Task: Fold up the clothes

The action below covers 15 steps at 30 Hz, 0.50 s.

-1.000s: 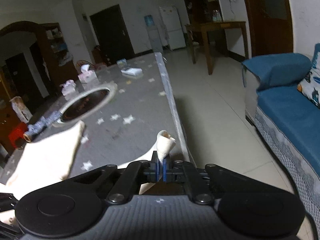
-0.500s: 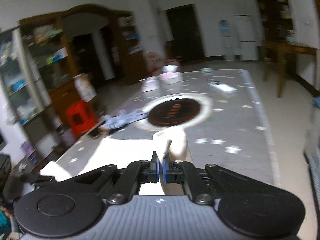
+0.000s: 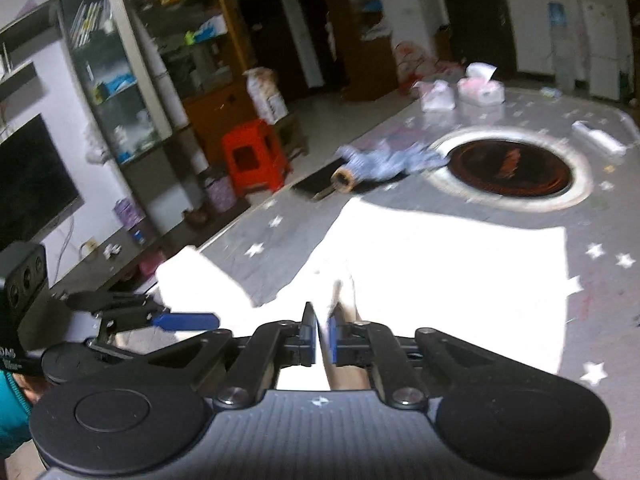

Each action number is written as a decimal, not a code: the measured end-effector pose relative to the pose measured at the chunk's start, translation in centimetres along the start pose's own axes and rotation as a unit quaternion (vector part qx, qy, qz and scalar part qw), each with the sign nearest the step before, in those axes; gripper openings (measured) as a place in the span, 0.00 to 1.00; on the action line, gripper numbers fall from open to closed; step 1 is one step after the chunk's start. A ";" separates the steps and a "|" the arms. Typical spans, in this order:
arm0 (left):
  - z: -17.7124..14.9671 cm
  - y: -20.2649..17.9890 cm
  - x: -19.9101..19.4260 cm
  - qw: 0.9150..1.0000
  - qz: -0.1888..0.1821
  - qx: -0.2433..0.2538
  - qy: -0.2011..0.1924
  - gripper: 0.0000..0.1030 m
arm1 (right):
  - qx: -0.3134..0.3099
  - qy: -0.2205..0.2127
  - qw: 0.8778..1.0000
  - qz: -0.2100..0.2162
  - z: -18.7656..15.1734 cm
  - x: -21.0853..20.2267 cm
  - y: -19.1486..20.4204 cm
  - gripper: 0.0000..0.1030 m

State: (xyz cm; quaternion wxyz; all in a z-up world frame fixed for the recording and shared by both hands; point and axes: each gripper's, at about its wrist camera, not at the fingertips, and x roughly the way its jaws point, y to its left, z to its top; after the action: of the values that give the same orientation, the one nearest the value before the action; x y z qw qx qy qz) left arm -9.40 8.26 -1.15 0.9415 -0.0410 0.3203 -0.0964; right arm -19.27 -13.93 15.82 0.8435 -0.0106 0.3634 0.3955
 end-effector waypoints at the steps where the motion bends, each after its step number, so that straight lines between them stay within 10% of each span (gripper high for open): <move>1: 0.0 0.1 -0.1 1.000 0.000 0.001 -0.001 0.49 | -0.004 0.004 1.000 -0.001 -0.2 0.1 0.2 0.11; 15: 1.6 -4.1 2.4 0.997 -0.066 0.049 -0.002 0.49 | 0.008 0.048 0.996 -0.081 -5.3 -3.8 -5.2 0.18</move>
State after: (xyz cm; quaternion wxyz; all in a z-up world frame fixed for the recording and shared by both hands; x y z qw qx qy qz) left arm -7.22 3.77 -0.76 0.9344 -0.0163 0.3101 -0.1743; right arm -20.63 -21.62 12.86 0.8543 -0.0521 0.4049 0.3218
